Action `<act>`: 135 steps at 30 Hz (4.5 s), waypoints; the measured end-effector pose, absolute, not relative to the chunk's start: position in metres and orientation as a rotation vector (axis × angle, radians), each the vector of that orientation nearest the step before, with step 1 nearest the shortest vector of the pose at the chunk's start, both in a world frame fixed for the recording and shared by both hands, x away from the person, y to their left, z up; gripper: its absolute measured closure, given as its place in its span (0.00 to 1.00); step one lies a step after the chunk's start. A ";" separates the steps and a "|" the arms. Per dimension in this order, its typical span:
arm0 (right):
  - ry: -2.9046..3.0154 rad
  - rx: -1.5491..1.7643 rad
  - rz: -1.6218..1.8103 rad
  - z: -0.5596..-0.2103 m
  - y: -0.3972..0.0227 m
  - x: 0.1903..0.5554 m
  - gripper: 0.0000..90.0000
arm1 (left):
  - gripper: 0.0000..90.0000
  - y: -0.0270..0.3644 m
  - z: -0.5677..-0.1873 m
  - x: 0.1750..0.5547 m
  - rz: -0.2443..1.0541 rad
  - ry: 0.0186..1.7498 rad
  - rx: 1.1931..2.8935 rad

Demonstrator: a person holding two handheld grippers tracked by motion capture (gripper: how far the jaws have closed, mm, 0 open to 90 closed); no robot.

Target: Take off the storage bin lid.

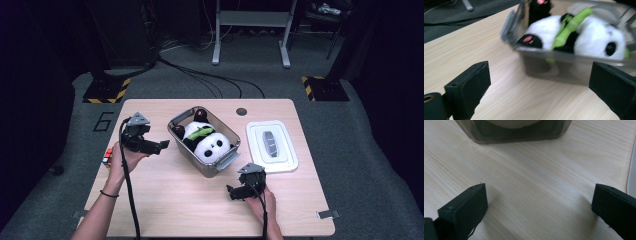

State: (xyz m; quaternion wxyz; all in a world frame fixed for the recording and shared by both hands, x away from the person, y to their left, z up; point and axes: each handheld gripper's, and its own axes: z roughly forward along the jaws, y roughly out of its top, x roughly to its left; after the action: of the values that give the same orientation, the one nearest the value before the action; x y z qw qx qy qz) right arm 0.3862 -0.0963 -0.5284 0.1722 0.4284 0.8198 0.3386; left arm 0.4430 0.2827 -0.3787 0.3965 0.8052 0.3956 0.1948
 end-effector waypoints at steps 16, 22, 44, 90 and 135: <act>2.329 1.209 0.960 -0.528 -0.097 0.387 0.00 | 0.00 0.365 -0.427 0.429 0.603 1.263 1.925; 2.329 1.208 0.960 -0.528 -0.096 0.387 0.00 | 0.00 0.401 -0.456 0.433 0.600 1.409 1.858; 2.329 1.202 0.959 -0.528 -0.097 0.387 0.00 | 0.35 0.425 -0.507 0.436 0.591 1.508 1.800; 2.328 1.206 0.963 -0.529 -0.097 0.387 0.00 | 0.38 0.364 -0.413 0.440 0.560 1.186 1.868; 2.327 1.205 0.963 -0.529 -0.097 0.386 0.00 | 0.38 0.290 -0.337 0.473 0.552 0.937 1.919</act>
State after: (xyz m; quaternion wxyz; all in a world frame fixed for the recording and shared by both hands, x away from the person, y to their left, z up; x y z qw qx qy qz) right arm 0.3863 -0.0972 -0.5285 0.1737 0.4251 0.8208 0.3397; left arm 0.4733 0.2901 -0.3368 0.4509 0.7766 0.3792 0.2232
